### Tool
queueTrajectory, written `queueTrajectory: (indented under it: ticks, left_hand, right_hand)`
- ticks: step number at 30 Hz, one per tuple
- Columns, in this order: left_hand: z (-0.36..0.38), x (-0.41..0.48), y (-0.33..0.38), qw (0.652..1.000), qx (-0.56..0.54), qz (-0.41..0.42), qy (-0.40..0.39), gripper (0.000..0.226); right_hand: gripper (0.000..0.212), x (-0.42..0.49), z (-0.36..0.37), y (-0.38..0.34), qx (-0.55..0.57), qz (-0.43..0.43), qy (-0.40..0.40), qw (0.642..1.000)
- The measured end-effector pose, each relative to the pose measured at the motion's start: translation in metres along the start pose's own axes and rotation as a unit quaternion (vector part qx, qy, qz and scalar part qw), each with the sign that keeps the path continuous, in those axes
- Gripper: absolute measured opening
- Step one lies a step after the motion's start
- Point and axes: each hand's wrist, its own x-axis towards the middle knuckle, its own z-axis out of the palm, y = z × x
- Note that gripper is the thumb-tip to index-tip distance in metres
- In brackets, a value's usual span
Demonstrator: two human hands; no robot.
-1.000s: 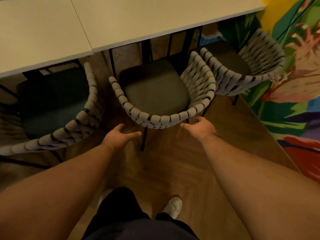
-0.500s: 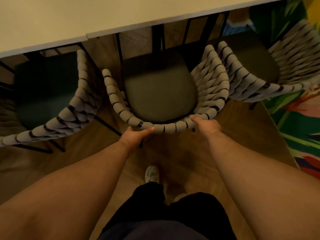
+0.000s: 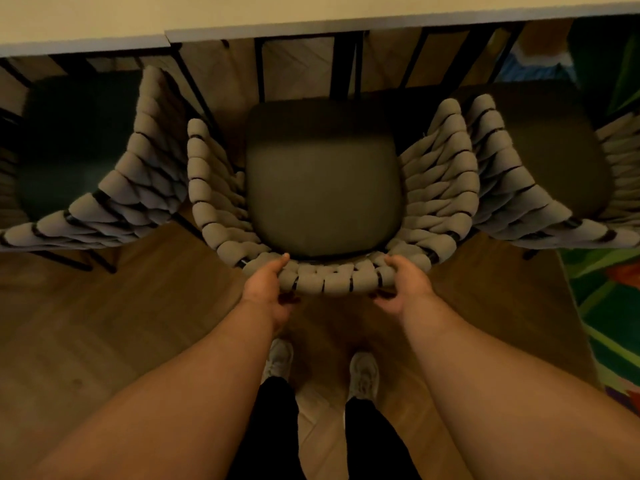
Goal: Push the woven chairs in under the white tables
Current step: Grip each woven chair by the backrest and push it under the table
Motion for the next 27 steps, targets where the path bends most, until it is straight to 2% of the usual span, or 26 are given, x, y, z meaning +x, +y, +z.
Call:
queueTrajectory:
  ticks: [2, 7, 10, 12, 16, 23, 27]
  left_hand:
    - [0.005, 0.002, -0.004, 0.998, -0.064, -0.005, -0.009, 0.014]
    - [0.007, -0.001, -0.009, 0.992, -0.124, 0.018, -0.010, 0.026]
    - [0.008, -0.008, -0.008, 0.991, -0.131, 0.033, -0.014, 0.007]
    - [0.009, -0.010, -0.006, 0.989, -0.143, 0.038, -0.014, 0.007]
    - [0.004, -0.010, -0.003, 0.987, -0.148, 0.056, -0.025, 0.015]
    - [0.004, 0.021, 0.007, 0.987, -0.151, 0.056, -0.029, 0.014]
    - [0.005, 0.039, 0.027, 0.994, -0.081, 0.066, -0.032, 0.022]
  right_hand:
    - [0.043, 0.011, 0.000, 0.000, 0.042, -0.001, -0.025, 0.999]
    - [0.036, 0.018, -0.001, 0.003, 0.106, -0.007, -0.009, 0.994]
    - [0.044, 0.013, -0.003, 0.002, 0.119, -0.016, -0.010, 0.993]
    - [0.047, 0.009, -0.003, 0.000, 0.129, -0.026, -0.015, 0.991]
    - [0.038, 0.004, -0.003, 0.005, 0.128, -0.024, -0.035, 0.991]
    - [0.053, 0.022, 0.013, 0.003, 0.114, -0.027, -0.030, 0.993]
    - [0.046, 0.025, 0.031, -0.014, 0.083, -0.046, -0.029, 0.995]
